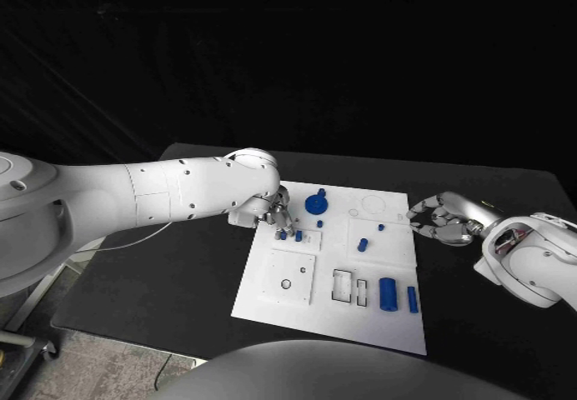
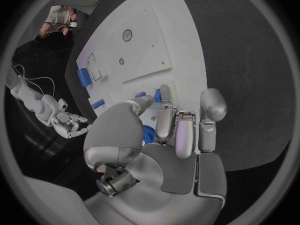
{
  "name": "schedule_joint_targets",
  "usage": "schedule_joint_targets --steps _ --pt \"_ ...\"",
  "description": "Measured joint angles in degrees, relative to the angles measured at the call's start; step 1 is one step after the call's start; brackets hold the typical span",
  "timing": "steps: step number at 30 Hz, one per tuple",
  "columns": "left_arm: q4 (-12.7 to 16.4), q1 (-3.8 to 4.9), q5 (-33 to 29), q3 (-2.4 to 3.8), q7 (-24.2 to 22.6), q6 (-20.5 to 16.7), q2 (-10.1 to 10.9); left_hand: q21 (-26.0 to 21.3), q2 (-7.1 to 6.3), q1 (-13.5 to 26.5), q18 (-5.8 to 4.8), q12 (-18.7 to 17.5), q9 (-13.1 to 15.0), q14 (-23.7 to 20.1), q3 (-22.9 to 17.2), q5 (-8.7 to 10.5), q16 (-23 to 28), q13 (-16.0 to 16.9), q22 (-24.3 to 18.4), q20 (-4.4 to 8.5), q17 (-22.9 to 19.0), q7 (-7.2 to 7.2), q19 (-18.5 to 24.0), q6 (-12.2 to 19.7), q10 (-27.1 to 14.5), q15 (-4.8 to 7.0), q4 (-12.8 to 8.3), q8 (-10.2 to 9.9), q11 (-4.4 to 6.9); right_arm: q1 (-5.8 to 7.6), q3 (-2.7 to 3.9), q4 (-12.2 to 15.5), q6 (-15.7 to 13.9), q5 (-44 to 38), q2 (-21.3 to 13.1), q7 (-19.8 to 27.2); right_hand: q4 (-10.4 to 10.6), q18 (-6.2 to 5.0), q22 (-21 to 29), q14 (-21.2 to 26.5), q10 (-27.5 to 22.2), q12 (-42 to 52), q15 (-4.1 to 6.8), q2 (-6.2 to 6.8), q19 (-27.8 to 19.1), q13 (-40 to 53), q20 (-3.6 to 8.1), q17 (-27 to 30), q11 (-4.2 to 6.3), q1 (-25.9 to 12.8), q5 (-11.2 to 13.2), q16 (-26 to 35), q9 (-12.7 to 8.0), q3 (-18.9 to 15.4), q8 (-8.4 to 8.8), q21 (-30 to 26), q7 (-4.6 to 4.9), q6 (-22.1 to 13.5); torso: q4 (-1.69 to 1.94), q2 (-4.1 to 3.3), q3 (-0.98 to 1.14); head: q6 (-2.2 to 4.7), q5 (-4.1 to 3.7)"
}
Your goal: Assemble the parts on the task board
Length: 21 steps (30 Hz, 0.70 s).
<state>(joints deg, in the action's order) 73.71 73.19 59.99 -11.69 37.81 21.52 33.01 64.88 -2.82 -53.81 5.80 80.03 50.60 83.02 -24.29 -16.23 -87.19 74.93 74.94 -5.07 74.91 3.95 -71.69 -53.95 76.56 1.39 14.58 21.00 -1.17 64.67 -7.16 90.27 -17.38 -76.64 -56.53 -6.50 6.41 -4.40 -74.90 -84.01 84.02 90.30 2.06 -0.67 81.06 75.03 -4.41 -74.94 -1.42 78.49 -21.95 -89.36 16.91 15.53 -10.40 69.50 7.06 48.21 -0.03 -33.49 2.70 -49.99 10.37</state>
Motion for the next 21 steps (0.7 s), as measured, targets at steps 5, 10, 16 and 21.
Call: schedule_joint_targets --steps 5,10,16,21 --pt "0.0 0.02 -0.3 0.03 -0.1 -0.2 0.0 -0.2 0.63 1.0 0.0 0.0 -0.3 -0.2 3.1 -1.58 0.2 0.0 0.0 -0.24 0.0 0.59 0.2 0.4 -0.3 -0.17 2.0 -0.8 -0.08 -0.01 0.0 0.0 0.1 0.0 0.0 -0.1 0.0 0.0 0.0 0.0 0.0 0.0 0.0 0.0 0.0 0.0 0.0 0.0 0.01 0.0 0.0 0.2 0.0 0.0 0.0 -0.1 0.0 0.0 0.0 0.01 -0.02 0.0 0.03" --pt "0.0 0.02 -0.4 0.03 -0.1 -0.2 0.1 -0.2 0.94 1.3 0.0 0.0 0.2 -0.2 4.2 -2.08 0.2 0.0 0.0 -0.25 0.0 0.62 0.2 0.4 -0.3 -0.17 2.0 -0.8 -0.08 -0.01 0.0 -0.1 0.2 0.0 0.1 -0.1 0.0 0.0 0.0 0.0 0.0 0.0 0.0 0.0 0.0 0.0 0.0 0.0 0.01 0.0 0.0 0.2 0.0 0.0 0.0 -0.4 0.0 0.0 0.01 0.01 -0.03 0.0 0.1" --pt "0.2 -0.06 -0.6 0.01 -0.3 -0.8 0.4 -0.2 1.71 0.5 0.0 0.0 2.1 -0.2 6.0 -4.22 0.2 0.0 0.0 -0.24 0.0 0.68 0.2 0.5 -0.3 -0.17 1.9 1.2 -0.08 -0.01 0.0 -0.1 0.2 0.0 0.1 -0.1 0.0 0.0 0.0 0.0 0.0 0.0 0.0 0.0 -0.2 0.0 -0.22 0.0 0.01 0.0 0.0 0.2 -0.1 0.0 0.0 -0.4 0.0 0.0 0.01 0.01 -0.05 0.0 0.12" --pt "0.8 -0.17 -0.6 0.01 -0.5 -2.1 1.7 0.6 1.4 -0.8 0.0 0.5 3.8 0.0 7.1 -5.24 0.2 0.0 0.0 -0.11 0.0 0.61 0.1 1.2 0.0 -0.04 1.7 3.0 0.3 -0.01 0.0 -0.1 0.2 0.0 0.0 -0.1 0.0 0.0 0.0 0.0 0.0 0.0 0.0 0.0 -0.2 0.0 -0.22 0.0 0.01 0.0 0.0 0.2 0.0 0.0 0.0 -0.4 0.0 0.0 -0.01 0.01 -0.06 0.0 0.02"
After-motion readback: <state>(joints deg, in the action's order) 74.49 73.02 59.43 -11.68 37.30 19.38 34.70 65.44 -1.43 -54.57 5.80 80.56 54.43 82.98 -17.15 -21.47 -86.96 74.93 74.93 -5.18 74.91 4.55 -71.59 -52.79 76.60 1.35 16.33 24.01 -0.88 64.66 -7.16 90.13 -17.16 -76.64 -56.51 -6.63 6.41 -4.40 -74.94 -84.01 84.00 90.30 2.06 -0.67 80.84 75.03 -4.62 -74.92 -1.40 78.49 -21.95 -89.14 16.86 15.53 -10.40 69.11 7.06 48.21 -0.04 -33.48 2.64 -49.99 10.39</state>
